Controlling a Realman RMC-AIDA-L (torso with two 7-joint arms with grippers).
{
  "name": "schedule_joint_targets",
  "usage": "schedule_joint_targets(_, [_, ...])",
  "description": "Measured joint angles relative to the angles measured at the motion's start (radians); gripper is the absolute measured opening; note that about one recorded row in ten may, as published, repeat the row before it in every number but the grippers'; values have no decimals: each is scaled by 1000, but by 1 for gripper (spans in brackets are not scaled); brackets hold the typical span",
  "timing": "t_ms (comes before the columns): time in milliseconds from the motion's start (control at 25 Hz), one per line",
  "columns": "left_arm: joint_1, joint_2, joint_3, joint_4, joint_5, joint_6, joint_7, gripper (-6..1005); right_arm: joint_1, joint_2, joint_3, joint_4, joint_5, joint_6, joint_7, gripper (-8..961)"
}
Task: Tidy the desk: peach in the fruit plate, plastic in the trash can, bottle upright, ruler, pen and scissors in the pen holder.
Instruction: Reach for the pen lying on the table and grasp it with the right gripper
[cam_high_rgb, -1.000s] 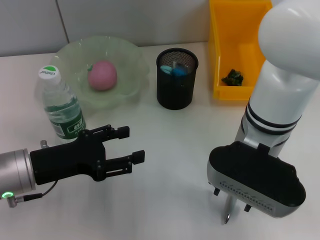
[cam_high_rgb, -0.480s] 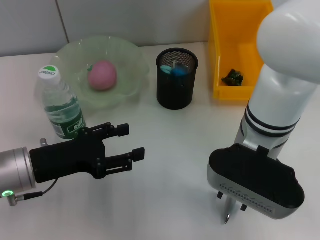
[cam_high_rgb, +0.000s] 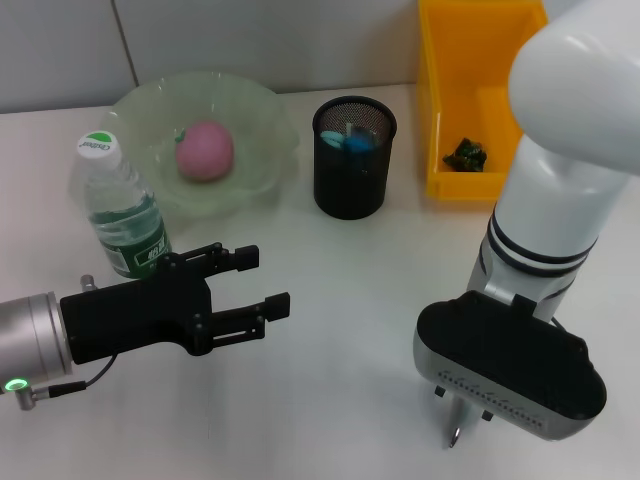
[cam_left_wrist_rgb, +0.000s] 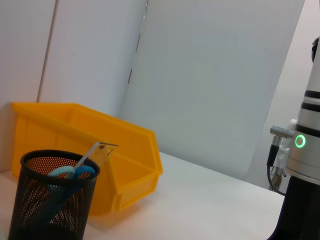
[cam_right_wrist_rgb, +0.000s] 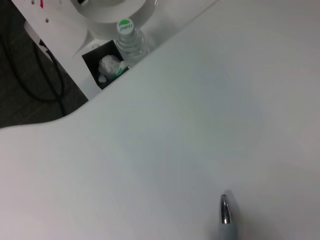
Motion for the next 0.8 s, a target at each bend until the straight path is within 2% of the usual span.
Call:
schedule_joint_targets(400, [2,0,-1,0,-13,-1,1,770,5,-3,-9,13,-2,16,0,477])
schedule_joint_targets(440, [2,0,-1,0,-14,-1,1,770,6,-3,-10,13,-2,16,0,348])
schedule_joint_targets(800, [3,0,-1,0,-23,2,1,770,7,-3,-16,14,-2,17,0,349])
